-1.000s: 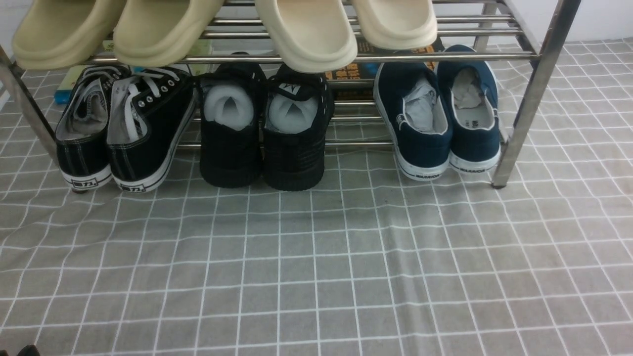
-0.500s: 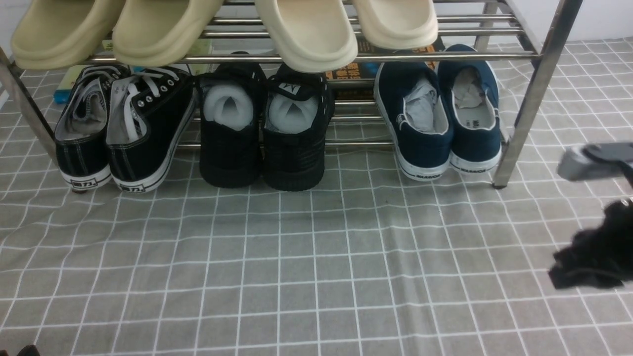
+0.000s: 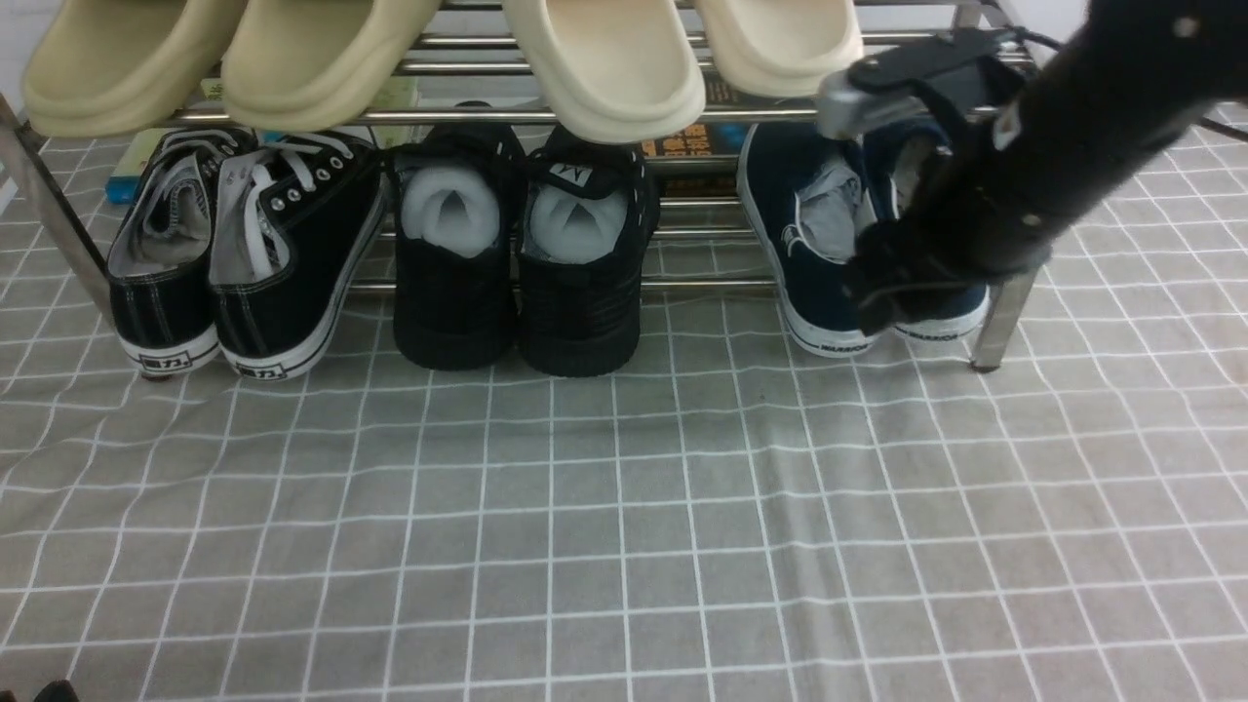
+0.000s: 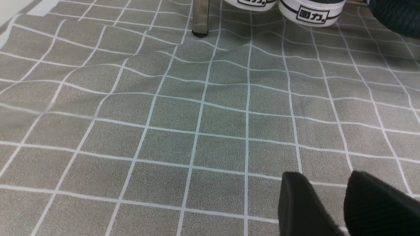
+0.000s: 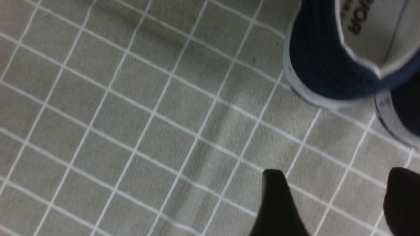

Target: Take the shoes off the shelf with your hand from the grey coffee tablecloth.

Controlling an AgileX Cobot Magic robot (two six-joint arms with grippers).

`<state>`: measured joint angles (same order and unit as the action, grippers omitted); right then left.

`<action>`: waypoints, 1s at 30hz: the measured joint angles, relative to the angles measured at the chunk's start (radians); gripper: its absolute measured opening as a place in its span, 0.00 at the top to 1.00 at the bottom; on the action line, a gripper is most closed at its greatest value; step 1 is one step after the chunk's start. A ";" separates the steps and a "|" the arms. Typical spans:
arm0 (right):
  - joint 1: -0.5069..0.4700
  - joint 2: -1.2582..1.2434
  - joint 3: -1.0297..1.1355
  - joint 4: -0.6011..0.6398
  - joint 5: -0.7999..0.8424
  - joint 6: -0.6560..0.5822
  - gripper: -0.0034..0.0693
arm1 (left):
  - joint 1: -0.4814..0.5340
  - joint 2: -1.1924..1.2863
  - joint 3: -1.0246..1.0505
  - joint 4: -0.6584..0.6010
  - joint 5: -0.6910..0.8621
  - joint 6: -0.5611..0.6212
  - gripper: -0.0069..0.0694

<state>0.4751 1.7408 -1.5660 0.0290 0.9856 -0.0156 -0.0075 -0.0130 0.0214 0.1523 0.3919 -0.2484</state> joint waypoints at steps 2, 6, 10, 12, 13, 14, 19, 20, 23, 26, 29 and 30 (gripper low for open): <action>0.016 0.035 -0.030 -0.023 -0.001 0.004 0.35 | 0.000 0.000 0.000 0.000 0.000 0.000 0.60; 0.047 0.123 -0.112 -0.099 -0.031 0.005 0.35 | 0.000 0.000 0.000 0.000 0.000 0.000 0.60; 0.052 0.185 -0.137 -0.156 -0.094 0.008 0.35 | 0.000 0.000 0.000 0.000 0.000 0.000 0.60; 0.051 0.199 -0.137 -0.170 -0.110 0.016 0.35 | 0.000 0.000 0.000 0.000 0.000 0.000 0.60; 0.051 0.212 -0.138 -0.181 -0.132 0.016 0.35 | 0.000 0.000 0.000 0.000 0.000 0.000 0.60; 0.051 0.223 -0.138 -0.184 -0.145 0.016 0.35 | 0.000 0.000 0.000 0.000 0.000 0.000 0.60; 0.051 0.251 -0.138 -0.194 -0.187 0.016 0.35 | 0.000 0.000 0.000 0.000 0.000 0.000 0.60; 0.051 0.255 -0.138 -0.196 -0.187 0.016 0.36 | 0.000 0.000 0.000 0.000 0.000 0.000 0.60; 0.050 0.266 -0.138 -0.199 -0.185 0.016 0.47 | 0.000 0.000 0.000 0.000 0.000 0.000 0.60; 0.048 0.268 -0.139 -0.206 -0.174 0.016 0.67 | 0.000 0.000 0.000 0.000 0.000 0.000 0.60; 0.047 0.267 -0.143 -0.194 -0.151 0.016 0.88 | 0.000 0.000 0.000 0.000 0.000 0.000 0.60; 0.049 0.264 -0.143 -0.190 -0.136 0.025 0.91 | 0.000 0.000 0.000 0.000 0.000 0.000 0.60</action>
<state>0.5244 2.0049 -1.7089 -0.1606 0.8492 0.0097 -0.0075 -0.0130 0.0214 0.1523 0.3919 -0.2484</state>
